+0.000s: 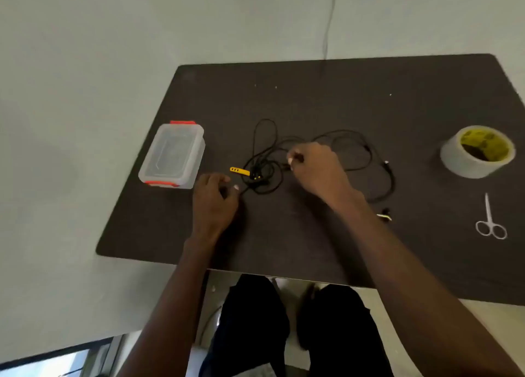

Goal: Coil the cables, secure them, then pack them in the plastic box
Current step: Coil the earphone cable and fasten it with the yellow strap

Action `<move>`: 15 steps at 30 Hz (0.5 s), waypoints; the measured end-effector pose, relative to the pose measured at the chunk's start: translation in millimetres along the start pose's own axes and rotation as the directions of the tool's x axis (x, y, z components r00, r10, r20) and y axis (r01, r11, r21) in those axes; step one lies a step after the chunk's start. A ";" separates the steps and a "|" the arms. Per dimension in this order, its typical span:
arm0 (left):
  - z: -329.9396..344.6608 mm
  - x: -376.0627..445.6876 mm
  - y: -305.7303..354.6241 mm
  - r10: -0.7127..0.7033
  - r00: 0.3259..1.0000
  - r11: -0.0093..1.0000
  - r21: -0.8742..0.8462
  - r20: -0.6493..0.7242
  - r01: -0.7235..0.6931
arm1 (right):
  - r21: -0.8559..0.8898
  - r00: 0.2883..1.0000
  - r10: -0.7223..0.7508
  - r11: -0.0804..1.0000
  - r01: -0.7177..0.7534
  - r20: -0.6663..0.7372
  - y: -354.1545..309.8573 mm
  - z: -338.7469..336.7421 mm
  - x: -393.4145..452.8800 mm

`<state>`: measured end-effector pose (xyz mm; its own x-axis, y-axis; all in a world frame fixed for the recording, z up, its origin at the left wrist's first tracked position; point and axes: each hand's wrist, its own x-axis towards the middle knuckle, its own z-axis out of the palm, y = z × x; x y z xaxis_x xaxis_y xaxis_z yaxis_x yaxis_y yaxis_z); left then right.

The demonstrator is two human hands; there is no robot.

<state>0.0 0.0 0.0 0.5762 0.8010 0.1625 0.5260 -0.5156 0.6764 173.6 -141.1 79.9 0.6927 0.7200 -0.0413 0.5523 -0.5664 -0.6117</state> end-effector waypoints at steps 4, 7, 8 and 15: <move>17.5 -7.7 -20.0 0.165 0.985 0.958 0.246 -0.054 -0.147 | -0.152 0.997 -0.049 0.987 0.059 0.066 7.7 38.2 -9.1; 23.8 -12.0 -27.2 0.247 0.968 0.942 0.246 -0.046 -0.228 | -0.245 0.991 -0.105 0.962 0.122 0.084 13.6 68.4 -26.5; 21.8 -16.8 -24.8 0.243 0.968 0.953 0.203 -0.064 -0.226 | -0.280 0.989 -0.131 0.949 0.144 0.064 15.1 76.3 -34.9; -51.6 -52.2 29.2 0.095 0.994 0.538 -0.843 0.057 -0.003 | 0.090 0.971 -0.150 0.981 0.169 -0.183 11.1 90.9 -75.2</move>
<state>-47.0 -41.2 48.4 0.6584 0.7296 0.1850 -0.2458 -0.0239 0.9690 85.5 -165.0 4.4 0.6749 0.7111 0.1969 0.6174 -0.3981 -0.6785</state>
